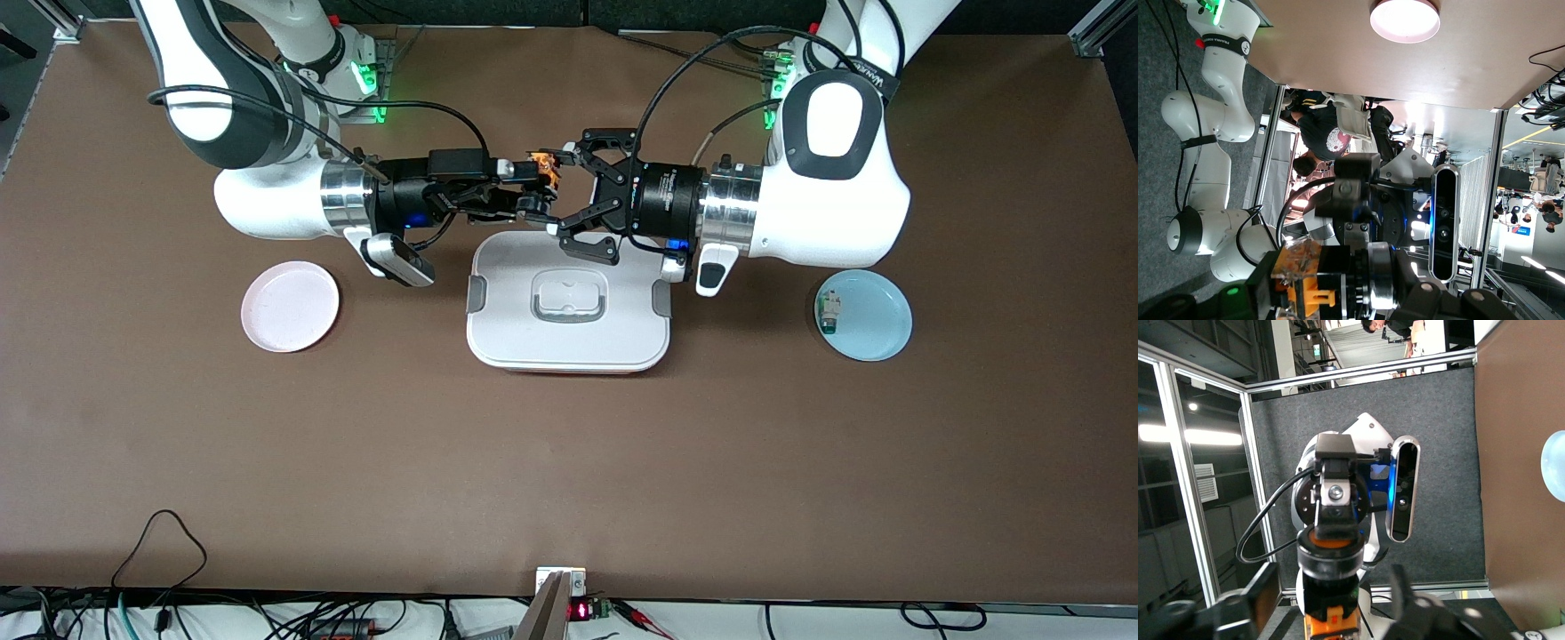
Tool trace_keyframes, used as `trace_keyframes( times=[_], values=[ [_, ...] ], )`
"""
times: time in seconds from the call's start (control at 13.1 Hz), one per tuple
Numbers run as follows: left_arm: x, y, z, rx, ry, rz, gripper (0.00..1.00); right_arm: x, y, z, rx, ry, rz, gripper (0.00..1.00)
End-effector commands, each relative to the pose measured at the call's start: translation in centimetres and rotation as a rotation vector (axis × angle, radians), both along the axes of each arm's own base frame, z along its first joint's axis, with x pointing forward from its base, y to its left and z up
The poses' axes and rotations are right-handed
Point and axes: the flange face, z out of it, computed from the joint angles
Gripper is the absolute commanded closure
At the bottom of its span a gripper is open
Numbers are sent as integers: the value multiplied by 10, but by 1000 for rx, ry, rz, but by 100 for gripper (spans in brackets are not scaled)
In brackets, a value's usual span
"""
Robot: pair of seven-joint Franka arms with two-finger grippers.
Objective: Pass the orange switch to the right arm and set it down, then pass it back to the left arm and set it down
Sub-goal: 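Hold the switch with the left gripper while the right gripper closes on it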
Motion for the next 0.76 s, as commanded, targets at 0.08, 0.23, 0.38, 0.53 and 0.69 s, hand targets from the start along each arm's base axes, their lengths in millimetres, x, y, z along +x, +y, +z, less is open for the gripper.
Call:
trace_keyframes(
  times=[0.08, 0.23, 0.38, 0.53, 0.69],
  values=[
    [3, -1, 8, -20, 12, 14, 97, -8, -1, 1, 6, -83, -28, 56],
    [3, -2, 8, -18, 13, 12, 97, -8, -1, 2, 8, -85, -30, 68],
    [3, -2, 8, -17, 11, 12, 97, -7, -2, 3, 14, -81, -24, 73],
    [3, -2, 8, -17, 11, 12, 97, -7, -1, 2, 13, -84, -24, 74],
    [3, -2, 8, -16, 10, 11, 97, -7, -1, 2, 13, -90, -25, 74]
  ],
)
